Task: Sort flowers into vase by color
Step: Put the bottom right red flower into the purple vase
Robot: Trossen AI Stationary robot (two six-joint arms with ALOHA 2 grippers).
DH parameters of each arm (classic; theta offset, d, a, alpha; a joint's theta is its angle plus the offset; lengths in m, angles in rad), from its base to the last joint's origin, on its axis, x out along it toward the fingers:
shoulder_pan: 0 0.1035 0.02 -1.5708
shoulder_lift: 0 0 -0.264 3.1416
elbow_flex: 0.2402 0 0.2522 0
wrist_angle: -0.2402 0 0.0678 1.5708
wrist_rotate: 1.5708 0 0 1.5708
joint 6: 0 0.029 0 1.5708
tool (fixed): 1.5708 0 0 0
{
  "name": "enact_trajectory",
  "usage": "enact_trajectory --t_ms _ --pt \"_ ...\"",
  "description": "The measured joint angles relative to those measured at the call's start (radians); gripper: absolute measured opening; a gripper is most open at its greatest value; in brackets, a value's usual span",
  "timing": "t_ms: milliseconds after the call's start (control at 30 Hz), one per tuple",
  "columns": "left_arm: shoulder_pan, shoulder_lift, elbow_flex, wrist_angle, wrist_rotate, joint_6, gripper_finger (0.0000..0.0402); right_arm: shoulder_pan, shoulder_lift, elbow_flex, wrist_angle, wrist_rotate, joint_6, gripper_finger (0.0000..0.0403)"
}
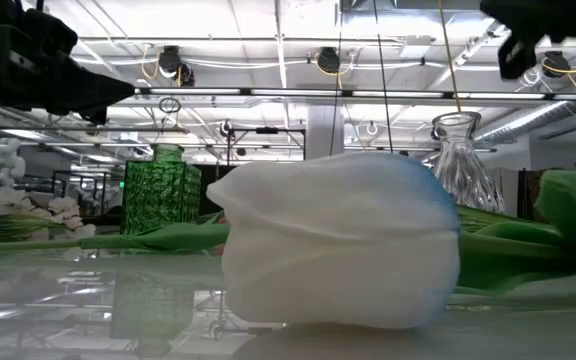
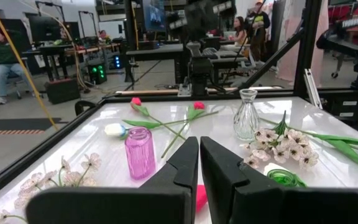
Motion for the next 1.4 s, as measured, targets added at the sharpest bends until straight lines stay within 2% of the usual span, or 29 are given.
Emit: enact_trajectory --t_ms 100,333,467,667,833,900,1100,1400 --pt "0.000 0.000 0.000 0.005 0.000 0.000 0.0027 0.000 0.132 0.180 -0.065 0.048 -0.026 0.0000" --pt "0.000 0.000 0.000 0.006 -0.006 -0.001 0.0027 0.000 0.468 0.649 -0.333 0.072 -0.047 0.0000" --pt "0.000 0.000 0.000 0.006 0.003 -0.001 0.0027 0.000 0.586 0.774 -0.349 0.107 -0.054 0.0000" --pt "0.000 0.000 0.000 0.006 0.002 -0.001 0.0027 0.000 0.678 0.723 -0.415 0.111 -0.024 0.0000" --pt "-0.001 0.000 0.000 0.036 0.027 -0.001 0.0027 0.017 0.719 0.573 -0.401 0.289 0.092 0.0001" --pt "-0.001 0.000 0.000 0.067 0.026 -0.001 0.0027 0.023 0.736 0.511 -0.400 0.322 0.142 0.0003" --pt "-0.001 0.000 0.000 0.094 -0.035 0.000 0.0027 0.039 0.767 0.381 -0.411 0.305 0.225 0.0026" --pt "0.000 0.000 0.000 0.087 -0.197 -0.002 0.0027 0.039 0.823 0.373 -0.641 0.203 0.316 0.0084"
